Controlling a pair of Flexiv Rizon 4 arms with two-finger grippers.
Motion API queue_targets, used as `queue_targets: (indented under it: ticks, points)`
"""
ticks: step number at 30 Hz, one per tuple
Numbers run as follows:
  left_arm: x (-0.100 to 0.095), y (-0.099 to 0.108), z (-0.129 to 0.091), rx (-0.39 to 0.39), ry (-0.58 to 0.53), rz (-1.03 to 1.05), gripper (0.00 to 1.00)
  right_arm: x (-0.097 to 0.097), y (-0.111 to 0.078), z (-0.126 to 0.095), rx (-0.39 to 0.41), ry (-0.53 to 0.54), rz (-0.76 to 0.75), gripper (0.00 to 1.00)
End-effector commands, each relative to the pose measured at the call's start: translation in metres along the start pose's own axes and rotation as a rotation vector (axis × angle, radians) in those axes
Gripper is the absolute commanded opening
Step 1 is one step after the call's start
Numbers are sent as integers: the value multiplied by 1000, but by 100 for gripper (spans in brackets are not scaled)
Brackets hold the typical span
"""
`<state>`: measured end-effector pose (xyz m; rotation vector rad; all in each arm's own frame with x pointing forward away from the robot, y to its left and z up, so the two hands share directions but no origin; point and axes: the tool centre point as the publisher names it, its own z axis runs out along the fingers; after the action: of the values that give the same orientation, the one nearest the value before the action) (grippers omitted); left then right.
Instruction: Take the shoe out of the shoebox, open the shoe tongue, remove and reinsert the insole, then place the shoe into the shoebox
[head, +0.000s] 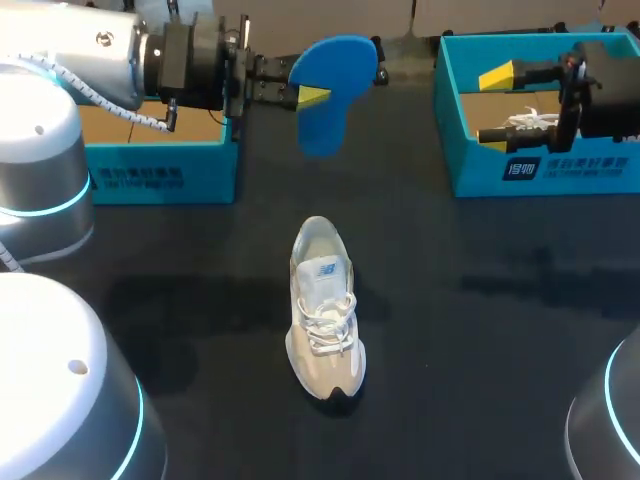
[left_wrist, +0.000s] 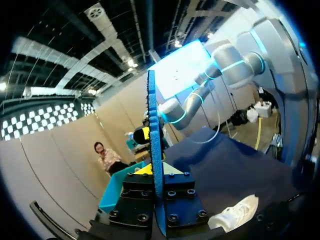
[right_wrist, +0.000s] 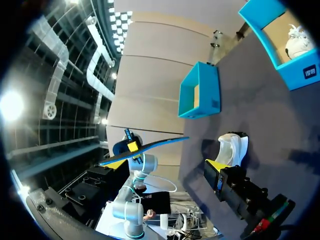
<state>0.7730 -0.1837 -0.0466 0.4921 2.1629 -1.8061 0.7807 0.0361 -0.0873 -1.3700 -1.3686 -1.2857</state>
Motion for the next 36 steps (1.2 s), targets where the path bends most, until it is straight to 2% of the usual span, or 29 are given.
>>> queue_targets:
  ticks: [1, 6, 10, 28, 31, 36]
  points:
    - [-8, 0, 3, -16, 78, -481, 0, 0, 0, 2, -1, -2, 1, 100]
    - [-9, 3, 5, 28, 107, -697, 0, 0, 0, 2, -1, -2, 1, 100]
    - [-5, 7, 5, 96, 142, -962, 0, 0, 0, 2, -1, -2, 1, 100]
    - [-5, 7, 5, 96, 142, -962, 0, 0, 0, 2, -1, -2, 1, 100]
    - [-2, 10, 4, 66, 136, -1133, 0, 0, 0, 2, -1, -2, 1, 100]
    - [-2, 18, 7, 34, 110, -1266, 0, 0, 0, 2, -1, -2, 1, 100]
